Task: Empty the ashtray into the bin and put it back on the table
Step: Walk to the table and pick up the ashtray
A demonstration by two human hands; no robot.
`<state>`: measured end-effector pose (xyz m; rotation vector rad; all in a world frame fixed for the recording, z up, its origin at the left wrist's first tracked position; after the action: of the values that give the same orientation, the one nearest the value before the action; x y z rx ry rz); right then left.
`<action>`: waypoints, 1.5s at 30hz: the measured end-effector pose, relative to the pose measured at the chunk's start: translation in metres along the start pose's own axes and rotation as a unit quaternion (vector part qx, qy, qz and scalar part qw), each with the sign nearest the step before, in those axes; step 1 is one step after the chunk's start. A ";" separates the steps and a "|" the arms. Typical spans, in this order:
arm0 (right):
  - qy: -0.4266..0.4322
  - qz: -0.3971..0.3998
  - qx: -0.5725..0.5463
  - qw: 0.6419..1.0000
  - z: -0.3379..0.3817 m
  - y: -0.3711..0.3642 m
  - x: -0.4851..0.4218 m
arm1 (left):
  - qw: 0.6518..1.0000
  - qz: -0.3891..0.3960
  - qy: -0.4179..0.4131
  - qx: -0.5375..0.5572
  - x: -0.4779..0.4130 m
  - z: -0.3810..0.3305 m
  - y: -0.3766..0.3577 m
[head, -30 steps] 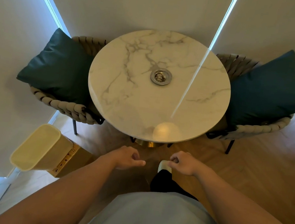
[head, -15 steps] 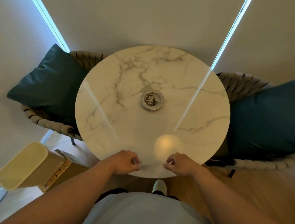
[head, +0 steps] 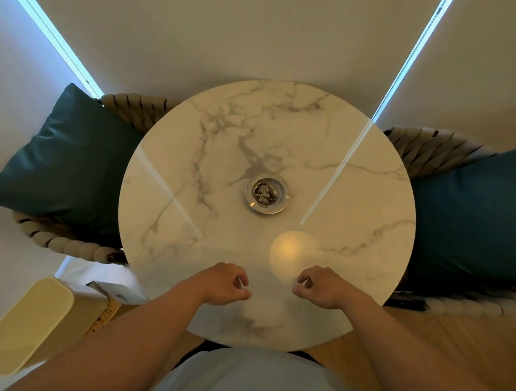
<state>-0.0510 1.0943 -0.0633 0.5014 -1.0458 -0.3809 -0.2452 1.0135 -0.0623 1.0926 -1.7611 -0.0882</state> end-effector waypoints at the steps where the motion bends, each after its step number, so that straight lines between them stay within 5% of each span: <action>1: -0.007 -0.003 -0.002 1.000 0.003 0.004 -0.004 | 1.000 0.000 -0.003 -0.002 -0.006 0.003 0.008; 19: -0.048 -0.154 -0.099 0.982 0.050 0.125 -0.095 | 0.988 -0.137 -0.057 0.043 -0.106 0.012 0.159; 26: 0.009 -0.156 -0.032 0.987 0.058 0.142 -0.125 | 0.979 -0.188 -0.040 0.069 -0.121 -0.006 0.166; 35: 0.031 -0.158 0.090 0.983 0.052 0.145 -0.153 | 0.971 -0.211 -0.023 -0.107 -0.149 -0.009 0.159; 45: 0.047 -0.129 0.111 0.984 0.067 0.133 -0.171 | 0.972 -0.203 -0.023 -0.118 -0.162 -0.008 0.155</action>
<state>-0.1796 1.2794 -0.0850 0.8524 -0.9376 -0.4670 -0.3244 1.2209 -0.0939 1.2646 -1.4989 -0.5626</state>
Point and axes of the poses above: each hand's wrist, its own x-axis away from the middle knuckle, its own y-axis out of the back of the hand, z = x × y, the point moved 9 cm from there along -x, towards the middle knuckle, and after that the axes turned 3 degrees about -z, right-handed, at the moved point
